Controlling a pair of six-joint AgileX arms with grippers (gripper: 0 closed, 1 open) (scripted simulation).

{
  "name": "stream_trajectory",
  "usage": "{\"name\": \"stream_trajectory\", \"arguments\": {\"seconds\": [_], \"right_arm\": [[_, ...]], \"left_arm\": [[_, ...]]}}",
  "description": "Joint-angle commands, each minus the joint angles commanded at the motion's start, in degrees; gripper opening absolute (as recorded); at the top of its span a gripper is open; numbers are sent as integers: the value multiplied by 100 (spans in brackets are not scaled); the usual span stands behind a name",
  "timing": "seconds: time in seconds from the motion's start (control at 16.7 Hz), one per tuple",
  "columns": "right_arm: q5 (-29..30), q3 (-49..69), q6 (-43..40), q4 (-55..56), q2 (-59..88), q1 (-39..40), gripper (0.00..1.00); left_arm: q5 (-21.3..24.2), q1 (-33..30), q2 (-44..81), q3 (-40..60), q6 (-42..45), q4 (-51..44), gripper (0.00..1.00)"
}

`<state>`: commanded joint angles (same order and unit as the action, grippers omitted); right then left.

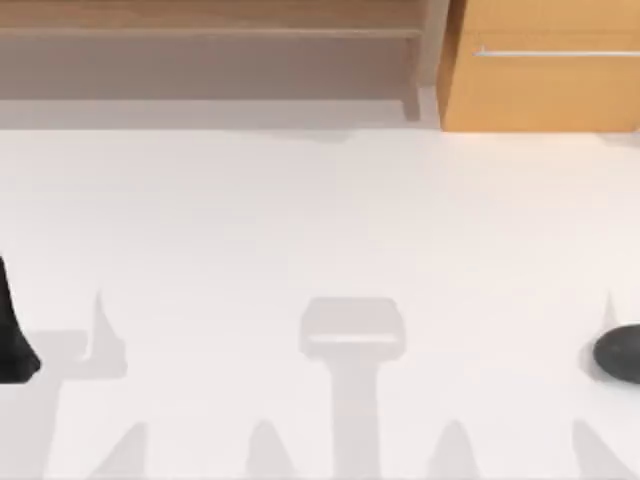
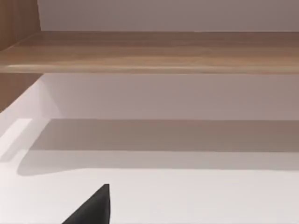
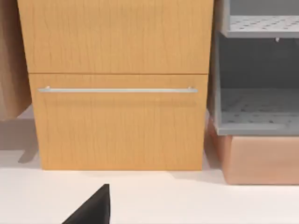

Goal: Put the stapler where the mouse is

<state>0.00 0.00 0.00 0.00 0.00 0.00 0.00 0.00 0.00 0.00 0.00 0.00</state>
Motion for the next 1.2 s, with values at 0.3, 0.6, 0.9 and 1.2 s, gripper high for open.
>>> {"name": "stream_trajectory", "arguments": {"seconds": [0.3, 0.6, 0.9, 1.2], "right_arm": [[7, 275, -154, -389, 391, -187, 100], [-1, 1232, -709, -2089, 2193, -832, 100], [3, 2280, -1343, -4174, 4564, -1578, 100], [-1, 3109, -1806, -5570, 6089, -2132, 100]], "left_arm": [[0, 0, 0, 0, 0, 0, 100], [0, 0, 0, 0, 0, 0, 100], [0, 0, 0, 0, 0, 0, 100], [0, 0, 0, 0, 0, 0, 100]]}}
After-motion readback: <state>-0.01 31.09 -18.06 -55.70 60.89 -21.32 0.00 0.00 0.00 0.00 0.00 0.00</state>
